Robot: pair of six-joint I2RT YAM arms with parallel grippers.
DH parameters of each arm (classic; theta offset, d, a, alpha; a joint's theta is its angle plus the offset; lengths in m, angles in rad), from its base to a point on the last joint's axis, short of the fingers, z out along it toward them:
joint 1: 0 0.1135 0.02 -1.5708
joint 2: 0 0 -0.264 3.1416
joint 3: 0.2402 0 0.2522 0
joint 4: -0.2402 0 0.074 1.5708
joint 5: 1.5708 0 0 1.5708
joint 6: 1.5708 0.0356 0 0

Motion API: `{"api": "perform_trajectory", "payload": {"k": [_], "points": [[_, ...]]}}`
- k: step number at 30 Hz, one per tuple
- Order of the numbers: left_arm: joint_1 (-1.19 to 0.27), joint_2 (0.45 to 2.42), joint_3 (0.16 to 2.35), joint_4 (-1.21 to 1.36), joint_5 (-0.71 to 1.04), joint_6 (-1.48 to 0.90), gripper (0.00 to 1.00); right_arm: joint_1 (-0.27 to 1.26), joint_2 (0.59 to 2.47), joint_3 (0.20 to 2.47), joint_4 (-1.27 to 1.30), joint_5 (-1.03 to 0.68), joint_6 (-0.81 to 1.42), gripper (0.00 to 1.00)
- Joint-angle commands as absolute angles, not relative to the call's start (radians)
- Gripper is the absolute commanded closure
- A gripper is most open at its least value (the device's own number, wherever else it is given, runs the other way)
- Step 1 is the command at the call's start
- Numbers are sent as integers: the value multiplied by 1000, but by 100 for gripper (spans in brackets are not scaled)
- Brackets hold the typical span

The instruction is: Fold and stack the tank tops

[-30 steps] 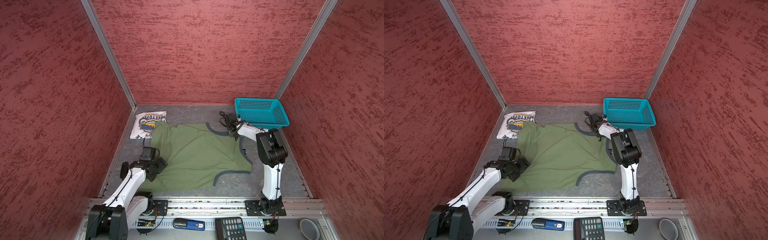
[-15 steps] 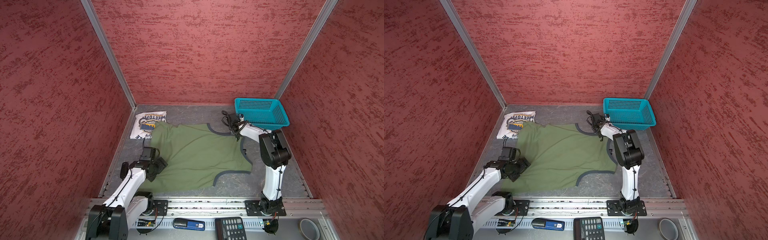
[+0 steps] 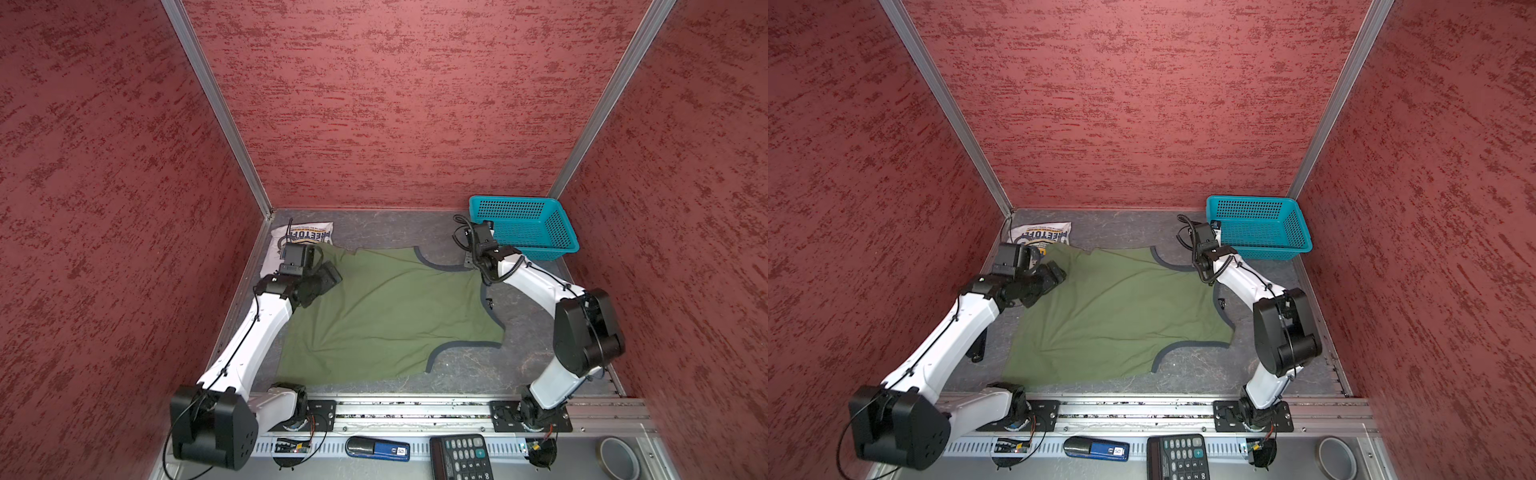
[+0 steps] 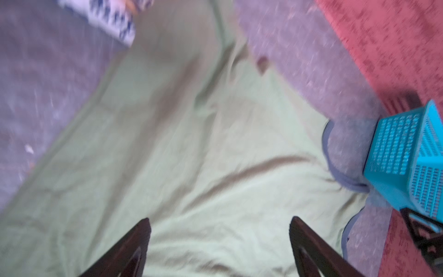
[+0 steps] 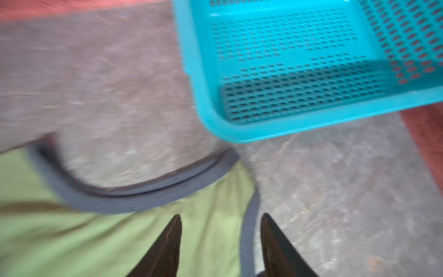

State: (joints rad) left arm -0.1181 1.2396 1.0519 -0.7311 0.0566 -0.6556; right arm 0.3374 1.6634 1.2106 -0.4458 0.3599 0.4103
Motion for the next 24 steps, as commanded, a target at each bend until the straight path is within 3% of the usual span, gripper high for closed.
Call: {"api": "perform_trajectory", "payload": {"k": [1, 7, 13, 24], "points": [[-59, 1389, 1198, -733, -26, -602, 10, 345, 1635, 1190, -341, 183, 403, 45], [65, 1755, 1532, -730, -1, -563, 18, 345, 1741, 1273, -261, 15, 403, 45], [99, 2073, 1827, -818, 23, -543, 29, 345, 1846, 1345, -230, -45, 407, 46], [101, 2274, 1925, -822, 61, -580, 37, 344, 1987, 1482, -242, -82, 387, 46]]}}
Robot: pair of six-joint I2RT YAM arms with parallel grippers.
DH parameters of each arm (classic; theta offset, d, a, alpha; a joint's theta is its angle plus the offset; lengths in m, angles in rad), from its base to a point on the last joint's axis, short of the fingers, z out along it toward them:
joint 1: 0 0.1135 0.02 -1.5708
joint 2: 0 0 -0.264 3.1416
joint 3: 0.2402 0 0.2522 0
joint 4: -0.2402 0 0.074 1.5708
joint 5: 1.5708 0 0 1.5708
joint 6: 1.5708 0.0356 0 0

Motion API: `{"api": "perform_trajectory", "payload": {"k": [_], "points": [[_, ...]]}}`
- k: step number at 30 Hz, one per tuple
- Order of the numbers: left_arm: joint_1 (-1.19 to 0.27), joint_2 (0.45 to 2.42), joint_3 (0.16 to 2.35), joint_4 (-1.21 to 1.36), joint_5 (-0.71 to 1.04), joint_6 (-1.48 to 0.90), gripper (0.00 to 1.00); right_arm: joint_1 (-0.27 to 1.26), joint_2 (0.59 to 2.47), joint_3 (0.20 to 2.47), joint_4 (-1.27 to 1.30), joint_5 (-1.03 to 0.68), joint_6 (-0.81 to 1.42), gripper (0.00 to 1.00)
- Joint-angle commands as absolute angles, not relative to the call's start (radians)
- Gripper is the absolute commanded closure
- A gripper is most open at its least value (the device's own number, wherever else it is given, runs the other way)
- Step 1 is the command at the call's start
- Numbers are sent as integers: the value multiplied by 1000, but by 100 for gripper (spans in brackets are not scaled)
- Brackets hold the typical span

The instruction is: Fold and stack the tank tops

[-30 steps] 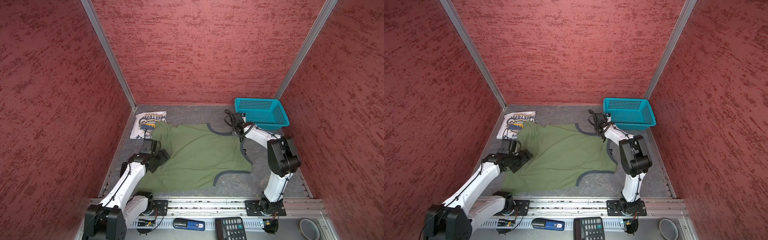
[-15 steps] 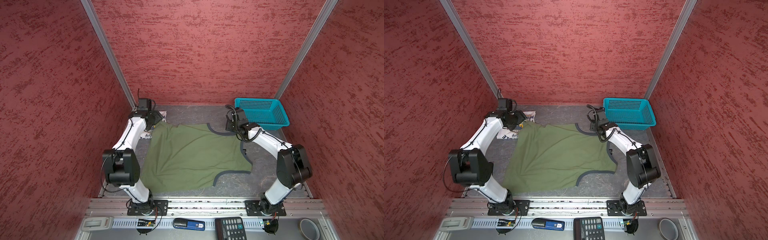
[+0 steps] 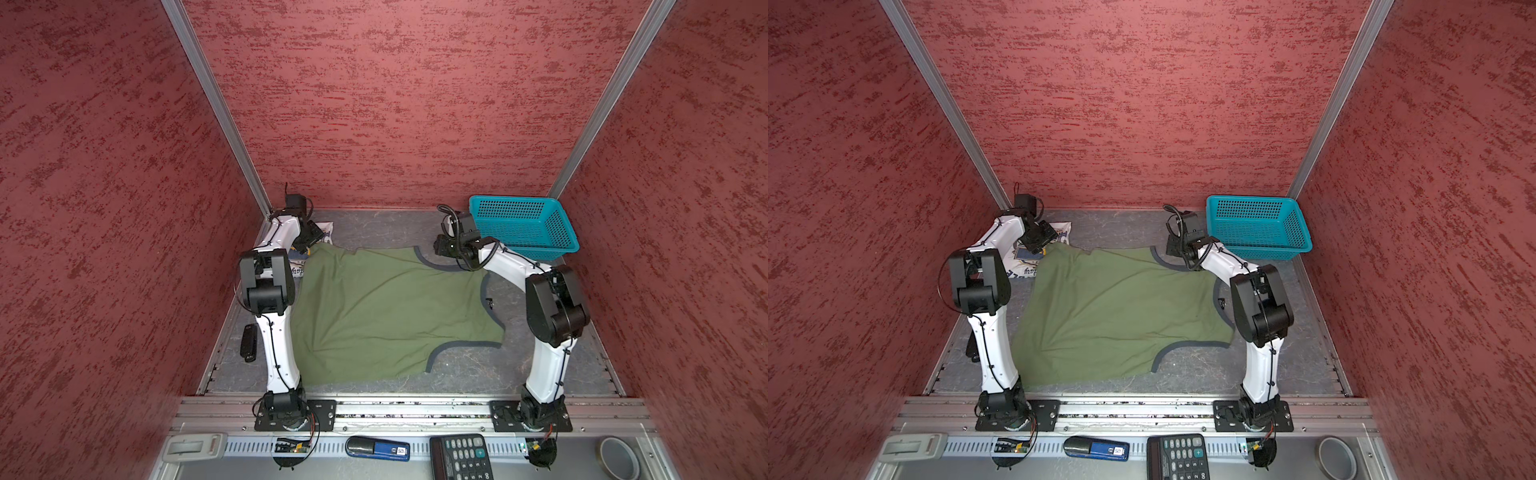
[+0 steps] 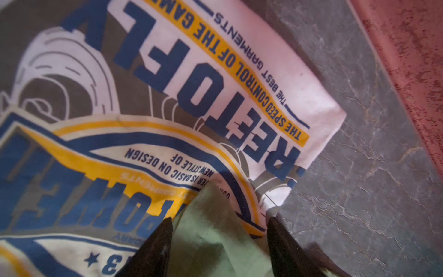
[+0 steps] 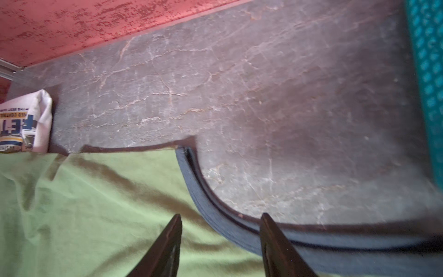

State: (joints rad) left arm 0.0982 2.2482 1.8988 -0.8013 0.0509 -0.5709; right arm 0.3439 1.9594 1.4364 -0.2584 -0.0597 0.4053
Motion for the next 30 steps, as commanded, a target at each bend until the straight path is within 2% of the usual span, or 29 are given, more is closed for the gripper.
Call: {"api": "perform_trajectory", "payload": {"k": [1, 7, 18, 30], "points": [[101, 2280, 1923, -822, 58, -584, 37, 345, 1998, 1490, -245, -81, 385, 46], [105, 2312, 1936, -815, 54, -592, 48, 345, 2086, 1571, -246, -117, 375, 46], [103, 2262, 1917, -798, 48, -592, 78, 357, 2273, 1756, -276, -237, 371, 45], [104, 2206, 1908, -802, -6, -581, 92, 383, 2421, 1924, -367, -266, 341, 52]]}}
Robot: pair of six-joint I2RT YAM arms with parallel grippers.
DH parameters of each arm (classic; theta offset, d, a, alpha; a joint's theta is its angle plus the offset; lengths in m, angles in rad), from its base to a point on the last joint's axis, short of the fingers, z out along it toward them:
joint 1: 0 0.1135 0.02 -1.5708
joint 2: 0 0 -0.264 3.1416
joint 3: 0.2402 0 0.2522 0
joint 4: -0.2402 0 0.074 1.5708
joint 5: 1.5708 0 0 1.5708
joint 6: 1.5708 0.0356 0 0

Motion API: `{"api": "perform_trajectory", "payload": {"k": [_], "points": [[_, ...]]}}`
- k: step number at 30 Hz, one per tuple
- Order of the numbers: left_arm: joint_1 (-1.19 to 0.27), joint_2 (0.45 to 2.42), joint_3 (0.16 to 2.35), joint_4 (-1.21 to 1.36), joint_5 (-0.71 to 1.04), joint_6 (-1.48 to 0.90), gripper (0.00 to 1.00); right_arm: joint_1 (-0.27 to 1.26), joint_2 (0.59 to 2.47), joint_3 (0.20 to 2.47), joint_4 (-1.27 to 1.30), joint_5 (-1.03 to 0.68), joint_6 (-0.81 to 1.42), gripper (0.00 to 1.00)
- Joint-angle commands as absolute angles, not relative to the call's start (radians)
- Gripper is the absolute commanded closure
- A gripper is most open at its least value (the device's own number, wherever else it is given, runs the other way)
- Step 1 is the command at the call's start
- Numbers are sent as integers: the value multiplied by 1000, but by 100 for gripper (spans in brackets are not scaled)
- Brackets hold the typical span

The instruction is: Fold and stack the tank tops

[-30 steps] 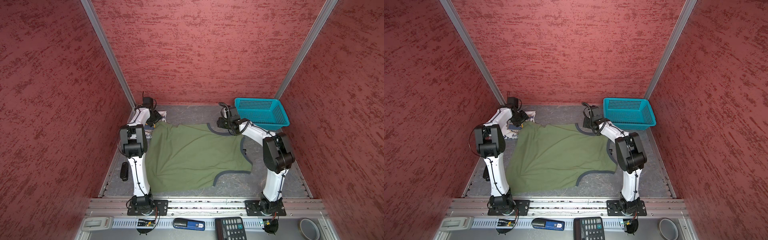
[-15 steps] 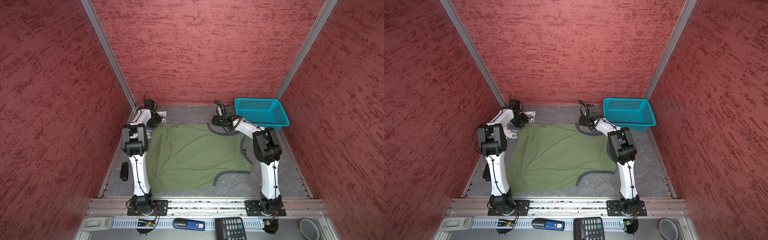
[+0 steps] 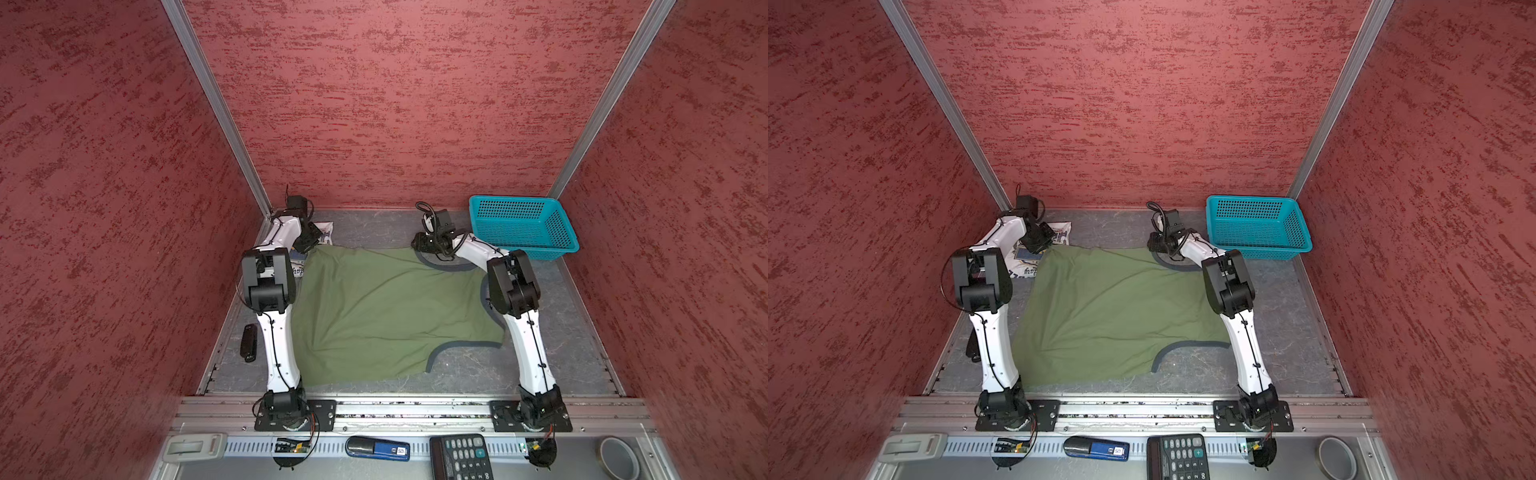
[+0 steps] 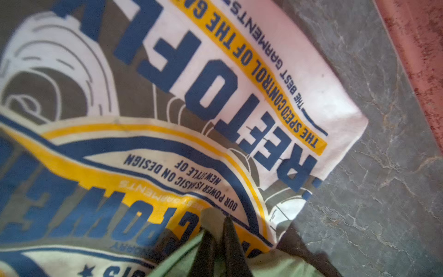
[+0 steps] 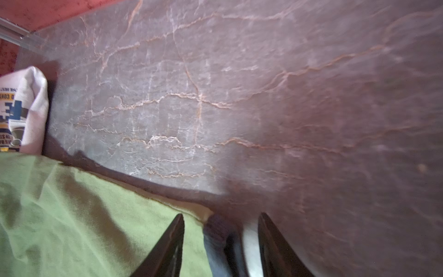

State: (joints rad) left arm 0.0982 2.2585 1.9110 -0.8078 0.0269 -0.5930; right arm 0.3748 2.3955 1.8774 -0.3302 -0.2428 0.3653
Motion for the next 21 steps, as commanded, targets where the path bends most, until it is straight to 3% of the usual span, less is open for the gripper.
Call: {"api": "perform_trajectory", "payload": {"k": [1, 9, 16, 21], "points": [[104, 2201, 1908, -804, -12, -581, 93, 385, 2432, 1937, -377, -269, 338, 55], [81, 2160, 1931, -843, -100, -544, 93, 388, 2462, 1997, -427, -254, 312, 76], [72, 2137, 1956, -873, -142, -518, 93, 387, 2428, 2018, -447, -140, 294, 100], [60, 2123, 1992, -916, -188, -487, 93, 385, 2337, 1974, -412, -48, 262, 100]]}}
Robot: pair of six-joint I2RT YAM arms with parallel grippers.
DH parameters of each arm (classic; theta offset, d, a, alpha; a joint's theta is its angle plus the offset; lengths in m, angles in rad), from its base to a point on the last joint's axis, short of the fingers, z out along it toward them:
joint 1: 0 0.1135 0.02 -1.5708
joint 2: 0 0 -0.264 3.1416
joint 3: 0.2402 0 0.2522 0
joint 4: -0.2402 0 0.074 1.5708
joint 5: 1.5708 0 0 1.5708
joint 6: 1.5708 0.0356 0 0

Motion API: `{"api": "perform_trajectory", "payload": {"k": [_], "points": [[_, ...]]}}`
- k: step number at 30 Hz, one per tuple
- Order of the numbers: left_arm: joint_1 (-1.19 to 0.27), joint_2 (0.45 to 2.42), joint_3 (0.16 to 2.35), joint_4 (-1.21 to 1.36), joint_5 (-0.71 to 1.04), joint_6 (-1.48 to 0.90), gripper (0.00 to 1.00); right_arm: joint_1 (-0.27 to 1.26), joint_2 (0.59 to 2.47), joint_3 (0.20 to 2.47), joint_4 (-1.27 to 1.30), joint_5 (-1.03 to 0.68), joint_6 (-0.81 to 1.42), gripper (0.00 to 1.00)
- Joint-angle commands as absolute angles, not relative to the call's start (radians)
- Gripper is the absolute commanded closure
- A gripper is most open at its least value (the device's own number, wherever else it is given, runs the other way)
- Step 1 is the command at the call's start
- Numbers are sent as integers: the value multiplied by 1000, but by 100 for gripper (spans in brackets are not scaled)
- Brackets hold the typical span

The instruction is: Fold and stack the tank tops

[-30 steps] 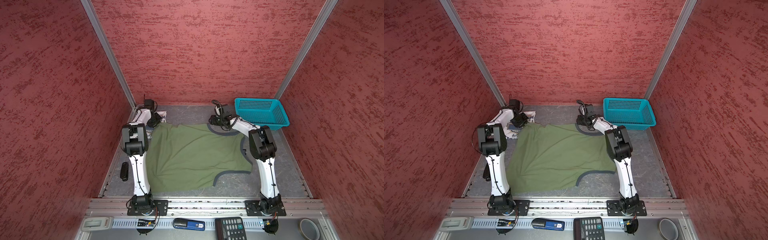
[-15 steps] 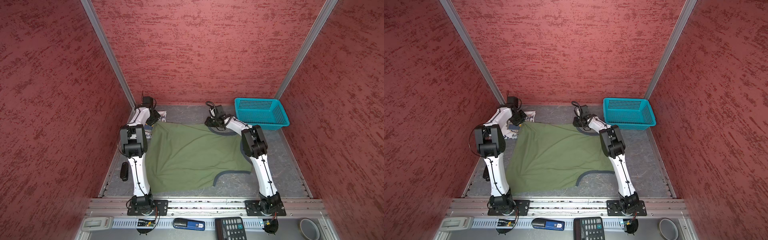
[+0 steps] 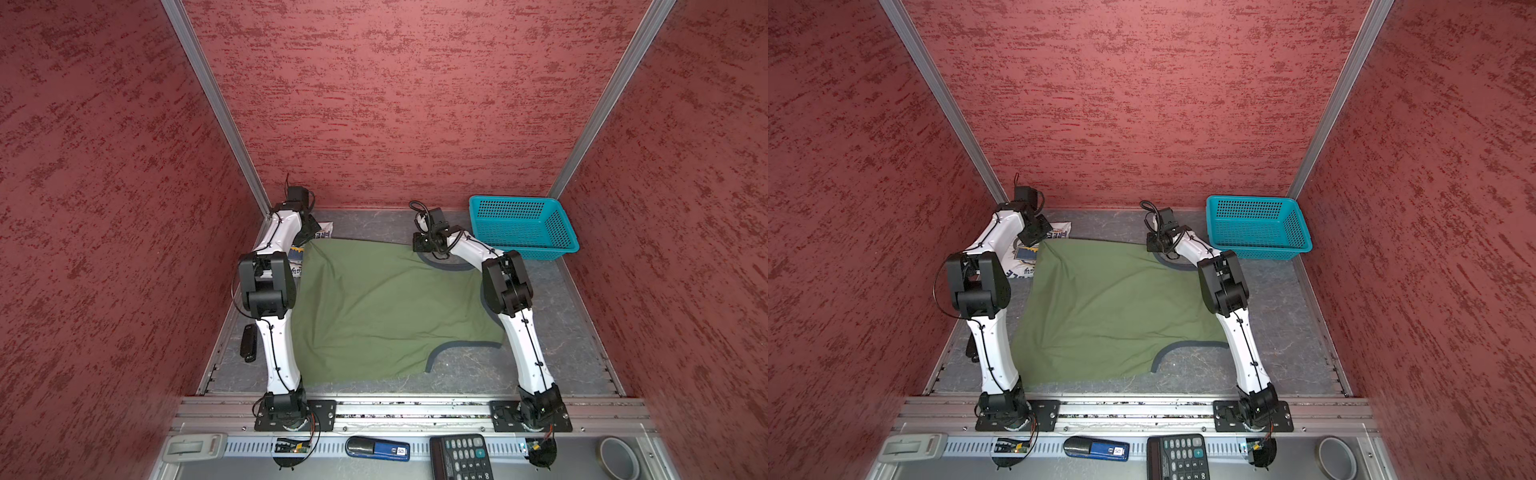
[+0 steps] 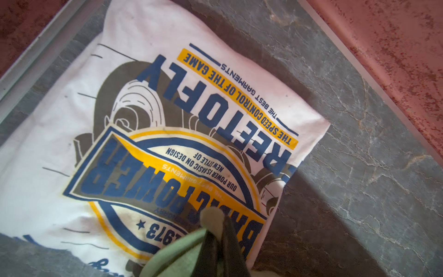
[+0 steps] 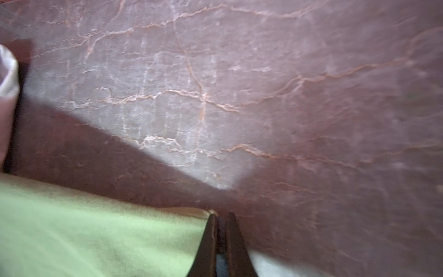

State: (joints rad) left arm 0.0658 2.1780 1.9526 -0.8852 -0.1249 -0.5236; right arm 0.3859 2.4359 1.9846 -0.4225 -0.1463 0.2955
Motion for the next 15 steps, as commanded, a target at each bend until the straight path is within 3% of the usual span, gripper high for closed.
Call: {"api": "perform_trajectory", "payload": {"k": [1, 15], "points": [[57, 2115, 1995, -927, -201, -482, 93, 385, 2318, 1960, -400, -49, 257, 100], [-4, 1844, 1675, -917, -325, -494, 89, 434, 1995, 1501, -139, -118, 285, 100]]}}
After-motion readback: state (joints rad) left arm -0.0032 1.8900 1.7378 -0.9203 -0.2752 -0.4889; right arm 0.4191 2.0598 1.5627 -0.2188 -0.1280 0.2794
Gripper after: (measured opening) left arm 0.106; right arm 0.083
